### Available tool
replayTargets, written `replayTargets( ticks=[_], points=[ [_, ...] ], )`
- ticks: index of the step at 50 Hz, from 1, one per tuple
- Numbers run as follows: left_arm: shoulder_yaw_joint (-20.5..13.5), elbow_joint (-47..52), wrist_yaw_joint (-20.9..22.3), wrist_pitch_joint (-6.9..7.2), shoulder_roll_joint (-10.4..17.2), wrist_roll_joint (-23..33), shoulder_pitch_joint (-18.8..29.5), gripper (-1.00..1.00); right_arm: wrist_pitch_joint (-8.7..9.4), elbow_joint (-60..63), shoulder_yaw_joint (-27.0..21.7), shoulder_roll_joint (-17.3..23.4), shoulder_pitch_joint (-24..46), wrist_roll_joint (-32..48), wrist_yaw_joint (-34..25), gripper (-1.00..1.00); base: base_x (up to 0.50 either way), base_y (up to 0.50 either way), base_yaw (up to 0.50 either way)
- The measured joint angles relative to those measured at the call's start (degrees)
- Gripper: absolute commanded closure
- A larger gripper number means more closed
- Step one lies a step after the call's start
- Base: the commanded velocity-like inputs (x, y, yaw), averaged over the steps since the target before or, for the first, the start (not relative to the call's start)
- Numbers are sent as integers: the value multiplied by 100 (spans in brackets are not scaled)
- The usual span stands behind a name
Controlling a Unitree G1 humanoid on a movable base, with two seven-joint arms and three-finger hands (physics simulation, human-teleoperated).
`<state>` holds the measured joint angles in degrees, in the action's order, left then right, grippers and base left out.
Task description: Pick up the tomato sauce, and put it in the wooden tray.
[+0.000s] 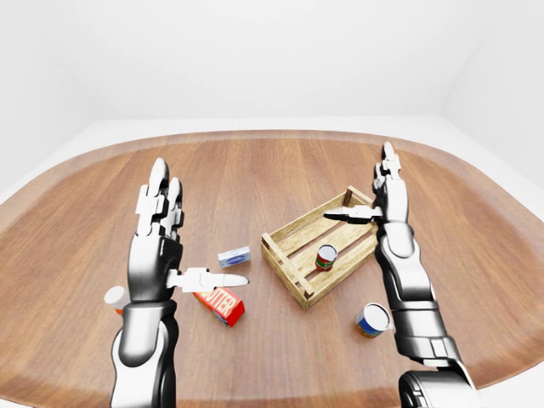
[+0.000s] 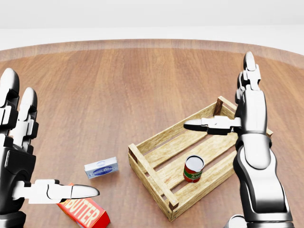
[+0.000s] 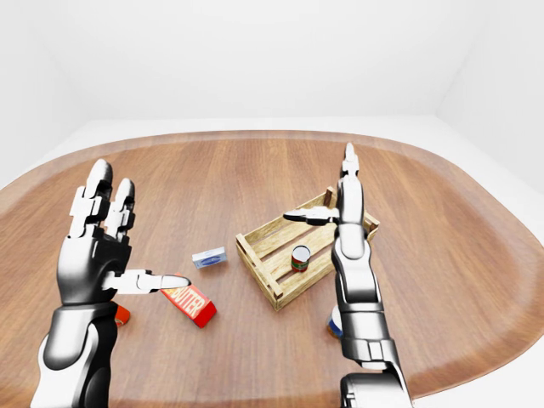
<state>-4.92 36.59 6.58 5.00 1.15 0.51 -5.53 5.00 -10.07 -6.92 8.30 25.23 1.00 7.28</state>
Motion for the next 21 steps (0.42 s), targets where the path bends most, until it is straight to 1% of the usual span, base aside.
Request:
replayTargets(
  ticks=[9, 21],
  points=[
    [-28, 61, -2, 0, 3, -17, 11, -100, 0, 2256, -130, -34, -502, -92, -250, -100, 0, 0, 0],
    [-64, 227, 0, 0, 6, -46, 29, -100, 0, 4779, -412, 42, -677, -474, -413, -100, 0, 0, 0]
  ],
)
